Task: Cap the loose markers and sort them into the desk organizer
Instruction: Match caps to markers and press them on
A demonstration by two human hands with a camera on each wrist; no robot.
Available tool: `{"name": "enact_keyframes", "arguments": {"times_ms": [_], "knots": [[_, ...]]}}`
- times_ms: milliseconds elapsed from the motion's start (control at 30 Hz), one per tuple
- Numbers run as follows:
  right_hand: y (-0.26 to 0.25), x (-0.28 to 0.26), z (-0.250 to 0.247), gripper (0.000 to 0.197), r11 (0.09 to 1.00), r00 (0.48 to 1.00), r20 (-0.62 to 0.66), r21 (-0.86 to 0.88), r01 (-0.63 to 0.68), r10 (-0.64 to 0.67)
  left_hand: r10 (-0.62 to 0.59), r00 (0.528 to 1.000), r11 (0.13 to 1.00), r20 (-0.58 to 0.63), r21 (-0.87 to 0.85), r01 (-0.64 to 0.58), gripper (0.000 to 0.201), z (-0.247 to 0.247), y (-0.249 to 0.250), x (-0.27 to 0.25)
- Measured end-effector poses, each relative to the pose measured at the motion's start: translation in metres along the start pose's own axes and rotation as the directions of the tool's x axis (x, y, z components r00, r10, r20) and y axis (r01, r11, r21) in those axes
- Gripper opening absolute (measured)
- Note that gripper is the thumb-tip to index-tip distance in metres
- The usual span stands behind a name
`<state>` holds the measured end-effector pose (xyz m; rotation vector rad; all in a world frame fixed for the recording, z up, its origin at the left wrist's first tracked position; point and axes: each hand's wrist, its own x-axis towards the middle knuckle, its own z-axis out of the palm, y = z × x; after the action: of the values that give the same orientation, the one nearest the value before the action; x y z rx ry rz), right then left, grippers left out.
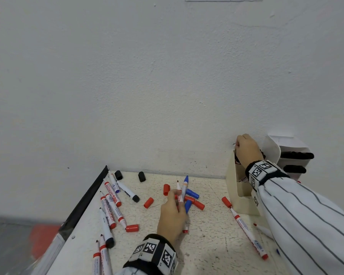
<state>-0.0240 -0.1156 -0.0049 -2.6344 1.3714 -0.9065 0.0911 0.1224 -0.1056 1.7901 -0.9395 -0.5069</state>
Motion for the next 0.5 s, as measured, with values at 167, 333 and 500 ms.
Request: {"name": "enact_keyframes", "arguments": {"times_ms": [167,333,500], "knots": [[-0.0022,0.0015,-0.0001,0.018,0.998,0.997,0.062,-0.054,-0.032,0.035,0.0,1.0,1.0,0.003,0.016,0.0,0.021,0.0004,-0.001,0.001],[-0.0031,0.0016,-0.0021,0.018,0.996,0.994,0.09,-0.071,-0.057,0.063,0.004,1.0,0.999,0.006,0.039,-0.004,0.021,0.0014,-0.0023,0.0012],[-0.0084,-0.0021,0.0021,0.021,0.994,0.988,0.115,-0.061,-0.094,0.1,0.007,1.0,0.999,0.006,0.04,-0.007,0.021,0.0004,-0.0019,0.0012]]}}
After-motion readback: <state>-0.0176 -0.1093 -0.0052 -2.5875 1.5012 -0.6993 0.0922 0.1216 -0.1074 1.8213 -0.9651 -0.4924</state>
